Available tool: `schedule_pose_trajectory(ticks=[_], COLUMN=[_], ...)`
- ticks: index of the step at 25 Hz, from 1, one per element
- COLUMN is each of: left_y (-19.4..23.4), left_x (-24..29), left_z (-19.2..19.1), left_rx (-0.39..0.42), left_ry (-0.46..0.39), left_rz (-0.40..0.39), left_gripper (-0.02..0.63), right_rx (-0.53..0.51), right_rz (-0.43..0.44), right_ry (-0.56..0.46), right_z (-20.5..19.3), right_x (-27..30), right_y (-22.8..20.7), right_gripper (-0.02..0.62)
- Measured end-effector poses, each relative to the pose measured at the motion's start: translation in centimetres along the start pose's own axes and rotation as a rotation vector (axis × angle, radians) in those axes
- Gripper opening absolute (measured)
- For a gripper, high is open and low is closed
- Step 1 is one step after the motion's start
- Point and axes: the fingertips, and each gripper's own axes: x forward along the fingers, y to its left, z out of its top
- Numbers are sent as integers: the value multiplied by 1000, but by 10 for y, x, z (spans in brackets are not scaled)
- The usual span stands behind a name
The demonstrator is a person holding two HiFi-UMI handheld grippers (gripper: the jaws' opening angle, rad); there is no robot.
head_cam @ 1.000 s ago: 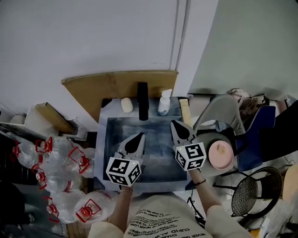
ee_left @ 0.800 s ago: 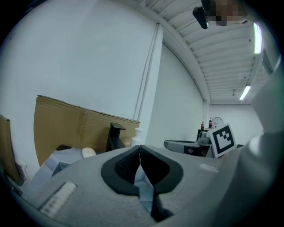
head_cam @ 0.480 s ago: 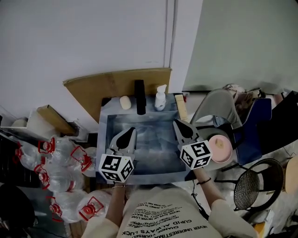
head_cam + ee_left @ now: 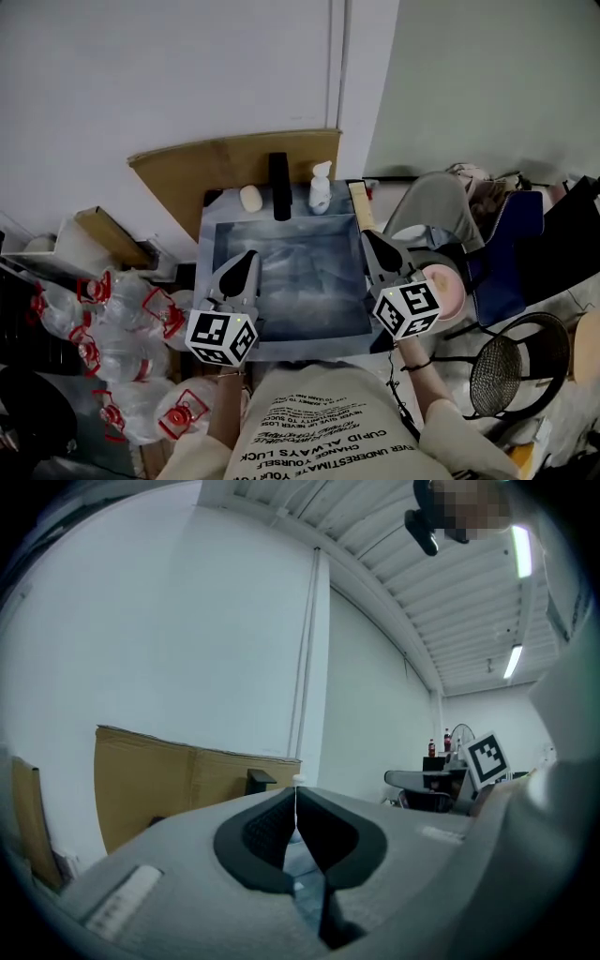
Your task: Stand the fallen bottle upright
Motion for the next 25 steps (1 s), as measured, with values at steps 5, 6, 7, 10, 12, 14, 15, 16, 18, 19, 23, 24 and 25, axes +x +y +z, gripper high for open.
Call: schedule_pose_trajectory(ticks=[5,6,7,10,12,14,15,16,18,19,23,24,25], left_y=[7,8,10,14,15,15,15,15,16,16,16,16,15], left_x=[-8,-9,-10,-11,-12,-12,-13,-13,-13,-13,-14,-14,-14], left_z=[3,3,4,4,4,4,4,3,2,1,1,0,0], left_rx=[1,1,0,0,4,6,7,8,8,8,8,9,9], left_ry=[-15,-16,-18,-21,-20,-19,-18,-16,-12,-10,-9,-8,-7], left_rz=[29,36,43,56,59,60,61,63,66,67,70,70,70], left_gripper=[25,25,25,25,25,25,25,25,25,25,25,25,25], right_rx=[12,14,16,14,13,13,14,13,9,9,10,11,12], right_rz=[-17,-20,-22,-23,-24,-27,-28,-30,-36,-38,-44,-46,-48], right_ry=[-19,-20,-20,-19,-17,-18,-19,-19,-19,-18,-17,-16,-15], right_z=[6,6,6,5,4,5,5,5,5,5,4,3,3], right_x=[-7,-8,-8,-7,-7,-8,-8,-8,-8,-9,-12,-12,-13], right_y=[-3,-3,-4,-4,-4,-4,-4,-4,-6,-7,-9,-9,-10], right_gripper=[3,3,3,3,3,3,3,3,3,3,3,3,3])
